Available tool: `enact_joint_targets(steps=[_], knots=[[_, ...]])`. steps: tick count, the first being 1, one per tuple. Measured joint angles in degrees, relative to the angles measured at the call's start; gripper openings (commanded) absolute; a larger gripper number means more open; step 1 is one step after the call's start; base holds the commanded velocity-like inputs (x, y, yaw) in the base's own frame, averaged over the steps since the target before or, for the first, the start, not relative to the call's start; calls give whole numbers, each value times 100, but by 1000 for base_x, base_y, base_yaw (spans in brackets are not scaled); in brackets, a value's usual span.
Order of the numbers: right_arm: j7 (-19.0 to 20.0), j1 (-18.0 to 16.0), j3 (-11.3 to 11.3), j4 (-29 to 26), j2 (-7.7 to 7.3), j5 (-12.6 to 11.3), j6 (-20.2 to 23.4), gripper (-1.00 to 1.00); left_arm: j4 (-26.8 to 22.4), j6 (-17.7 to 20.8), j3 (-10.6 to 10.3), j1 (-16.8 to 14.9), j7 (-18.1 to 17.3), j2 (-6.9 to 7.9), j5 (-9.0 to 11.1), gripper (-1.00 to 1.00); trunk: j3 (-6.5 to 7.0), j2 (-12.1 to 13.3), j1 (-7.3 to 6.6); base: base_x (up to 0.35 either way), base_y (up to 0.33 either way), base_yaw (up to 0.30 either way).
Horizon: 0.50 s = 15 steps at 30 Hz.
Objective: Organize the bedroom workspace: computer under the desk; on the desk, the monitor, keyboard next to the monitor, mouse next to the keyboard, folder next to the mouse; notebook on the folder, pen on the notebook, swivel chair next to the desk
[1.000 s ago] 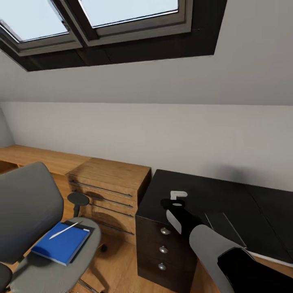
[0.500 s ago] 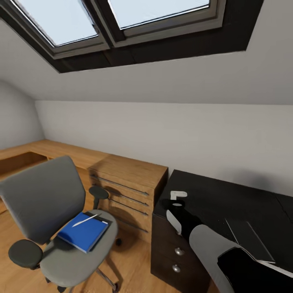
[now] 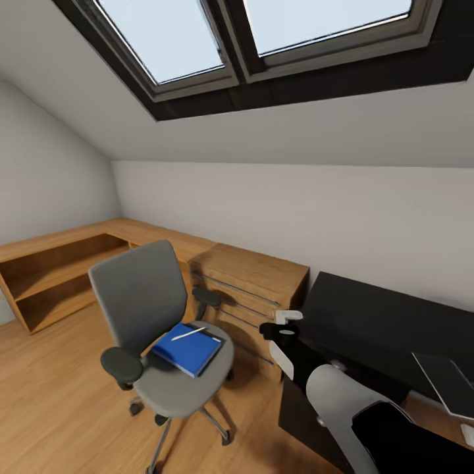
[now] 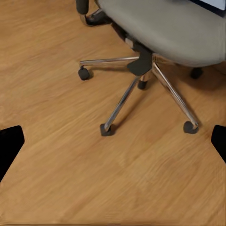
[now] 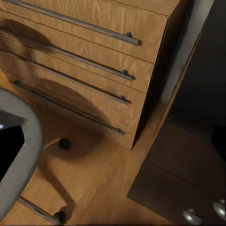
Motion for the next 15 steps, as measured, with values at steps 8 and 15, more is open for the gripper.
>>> enact_joint_targets(steps=[8,15], knots=[[4,1,-10,-2,0,8,1,100,0,0,9,0,0,7,0,100,-1,0,-2,-55,315,11],[3,1,-4,-6,0,6,1,100,0,0,11,0,0,9,0,100,-1,0,-2,-2,324,0]])
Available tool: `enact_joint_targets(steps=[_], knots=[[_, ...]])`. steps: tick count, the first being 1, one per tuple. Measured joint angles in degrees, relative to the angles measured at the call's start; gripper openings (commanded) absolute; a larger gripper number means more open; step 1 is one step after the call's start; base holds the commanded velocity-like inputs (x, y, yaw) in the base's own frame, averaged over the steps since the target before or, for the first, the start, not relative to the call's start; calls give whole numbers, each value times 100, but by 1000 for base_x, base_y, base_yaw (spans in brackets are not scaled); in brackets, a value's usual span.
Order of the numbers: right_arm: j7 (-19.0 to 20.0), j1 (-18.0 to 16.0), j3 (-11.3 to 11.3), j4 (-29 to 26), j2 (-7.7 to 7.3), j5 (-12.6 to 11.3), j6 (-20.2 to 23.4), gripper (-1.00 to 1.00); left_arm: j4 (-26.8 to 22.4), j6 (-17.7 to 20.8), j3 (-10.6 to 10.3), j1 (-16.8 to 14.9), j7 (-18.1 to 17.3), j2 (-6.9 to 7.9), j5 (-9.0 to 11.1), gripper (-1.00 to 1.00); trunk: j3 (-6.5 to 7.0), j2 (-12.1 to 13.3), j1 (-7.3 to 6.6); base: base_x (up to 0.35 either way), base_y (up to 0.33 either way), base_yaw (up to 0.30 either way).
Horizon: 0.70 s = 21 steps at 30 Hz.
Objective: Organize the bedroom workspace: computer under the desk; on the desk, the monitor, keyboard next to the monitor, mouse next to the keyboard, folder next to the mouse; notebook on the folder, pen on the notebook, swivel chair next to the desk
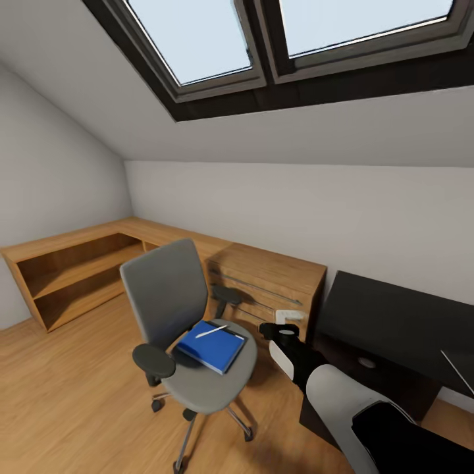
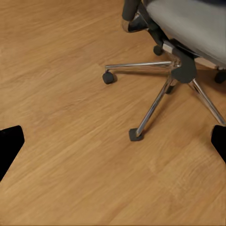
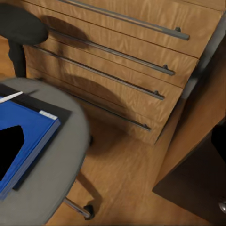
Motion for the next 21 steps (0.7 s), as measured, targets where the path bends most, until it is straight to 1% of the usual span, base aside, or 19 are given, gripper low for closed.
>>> enact_joint_targets(steps=[15,17,21], knots=[[5,0,11,7,0,-10,8,100,14,0,7,0,11,17,8,100,0,0,0,3,327,0],[2,-1,15,13,0,-17,8,100,78,2,15,0,16,18,8,100,0,0,0,30,176,0],[2,-1,14,14,0,-16,9,100,100,11,20,-1,11,16,12,100,0,0,0,4,19,0]])
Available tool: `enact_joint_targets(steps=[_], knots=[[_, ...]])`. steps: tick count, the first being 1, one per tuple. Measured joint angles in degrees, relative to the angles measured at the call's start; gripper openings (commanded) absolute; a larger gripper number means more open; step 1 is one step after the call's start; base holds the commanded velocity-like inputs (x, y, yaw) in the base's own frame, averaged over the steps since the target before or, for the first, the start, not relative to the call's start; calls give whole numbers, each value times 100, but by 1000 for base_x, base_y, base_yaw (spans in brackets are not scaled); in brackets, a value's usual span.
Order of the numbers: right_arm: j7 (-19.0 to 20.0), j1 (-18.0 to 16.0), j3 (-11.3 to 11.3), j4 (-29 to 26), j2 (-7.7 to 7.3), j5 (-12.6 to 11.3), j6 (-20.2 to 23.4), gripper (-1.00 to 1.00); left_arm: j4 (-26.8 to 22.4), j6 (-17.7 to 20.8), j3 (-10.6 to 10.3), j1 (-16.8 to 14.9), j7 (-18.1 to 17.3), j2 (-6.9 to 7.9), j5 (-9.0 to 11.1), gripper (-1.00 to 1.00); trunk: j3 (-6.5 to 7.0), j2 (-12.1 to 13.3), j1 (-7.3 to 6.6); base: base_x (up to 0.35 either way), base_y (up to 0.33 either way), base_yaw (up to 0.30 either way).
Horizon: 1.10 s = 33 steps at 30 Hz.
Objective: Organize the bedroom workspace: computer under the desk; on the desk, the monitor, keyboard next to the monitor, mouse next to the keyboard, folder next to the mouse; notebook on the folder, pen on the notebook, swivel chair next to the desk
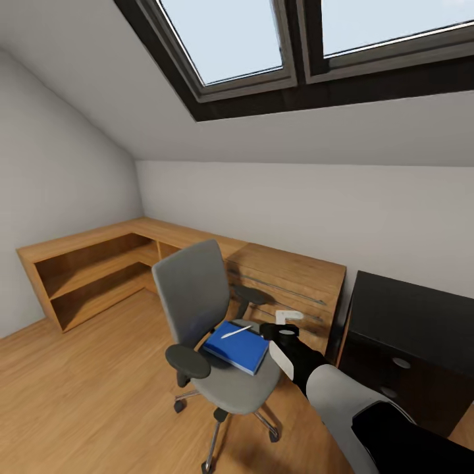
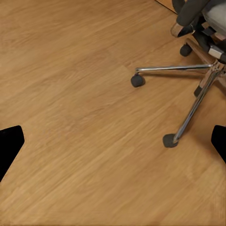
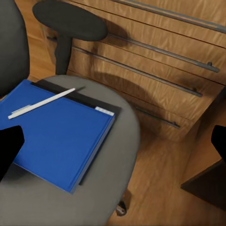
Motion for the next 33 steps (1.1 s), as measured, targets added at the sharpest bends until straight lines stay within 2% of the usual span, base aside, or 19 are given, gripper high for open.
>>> enact_joint_targets(steps=[10,24,33], knots=[[-3,0,-1,0,0,1,-7,100,-1,-6,3,0,7,2,1,100,0,-1,-3,253,61,0],[2,1,-22,4,0,2,-7,100,-2,-12,12,0,15,10,4,100,0,0,-3,307,188,0],[-31,0,-35,18,0,-27,32,100,0,-13,77,0,14,11,13,100,0,0,0,99,35,0]])
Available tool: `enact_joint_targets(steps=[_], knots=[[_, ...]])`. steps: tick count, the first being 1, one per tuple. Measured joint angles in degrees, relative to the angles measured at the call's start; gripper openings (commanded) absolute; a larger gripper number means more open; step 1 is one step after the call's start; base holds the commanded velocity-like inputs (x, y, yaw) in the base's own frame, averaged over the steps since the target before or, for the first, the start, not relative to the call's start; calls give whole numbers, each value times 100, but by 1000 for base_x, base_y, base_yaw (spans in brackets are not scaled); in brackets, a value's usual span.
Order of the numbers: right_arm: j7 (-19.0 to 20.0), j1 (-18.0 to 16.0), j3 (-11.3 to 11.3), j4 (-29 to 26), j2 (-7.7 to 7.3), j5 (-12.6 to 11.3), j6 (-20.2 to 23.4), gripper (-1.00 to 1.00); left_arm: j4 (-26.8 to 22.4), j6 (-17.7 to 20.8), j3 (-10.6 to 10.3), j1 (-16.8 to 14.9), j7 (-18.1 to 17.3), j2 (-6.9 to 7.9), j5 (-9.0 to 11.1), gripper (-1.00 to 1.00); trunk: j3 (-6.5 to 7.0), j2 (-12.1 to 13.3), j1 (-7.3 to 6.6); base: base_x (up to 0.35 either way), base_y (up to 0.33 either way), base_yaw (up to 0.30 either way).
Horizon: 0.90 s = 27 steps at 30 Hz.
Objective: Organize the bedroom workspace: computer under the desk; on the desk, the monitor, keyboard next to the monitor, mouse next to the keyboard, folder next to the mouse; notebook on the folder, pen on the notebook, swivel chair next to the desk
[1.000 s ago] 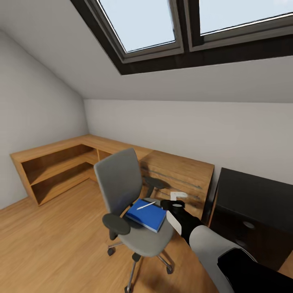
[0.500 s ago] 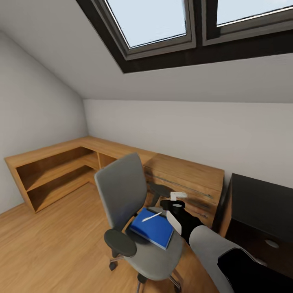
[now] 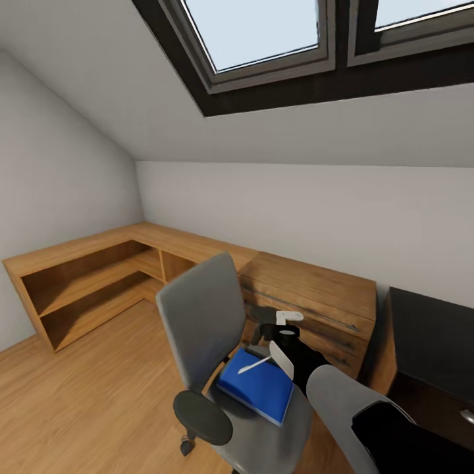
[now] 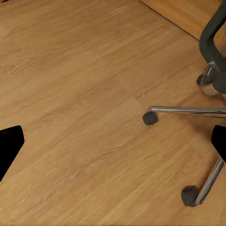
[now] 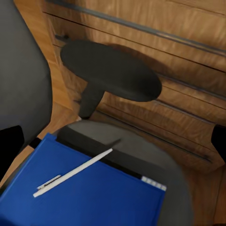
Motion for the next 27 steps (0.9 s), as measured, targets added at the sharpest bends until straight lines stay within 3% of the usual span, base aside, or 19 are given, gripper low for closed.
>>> enact_joint_targets(steps=[5,15,18,21,26,27], knots=[[-15,0,-50,5,0,-114,52,100,-5,0,195,0,-4,-3,8,100,0,0,0,15,5,0],[-26,-1,-290,19,0,-1323,782,100,-92,-13,641,0,-16,-16,22,100,0,0,1,2,1,0],[-41,-1,-300,19,0,-1542,900,100,-175,-17,798,0,-23,-21,25,100,0,0,1,0,0,0],[-119,-1,-305,20,0,-1655,953,100,-240,-23,972,0,-35,-25,48,100,0,0,0,77,51,0],[-277,0,-300,14,0,-1699,975,100,-267,-25,1077,1,-43,-27,75,100,0,0,-2,182,133,0],[-533,-1,-292,6,0,-1715,975,100,-272,-26,1097,1,-41,-27,81,100,0,0,-1,79,57,0]])
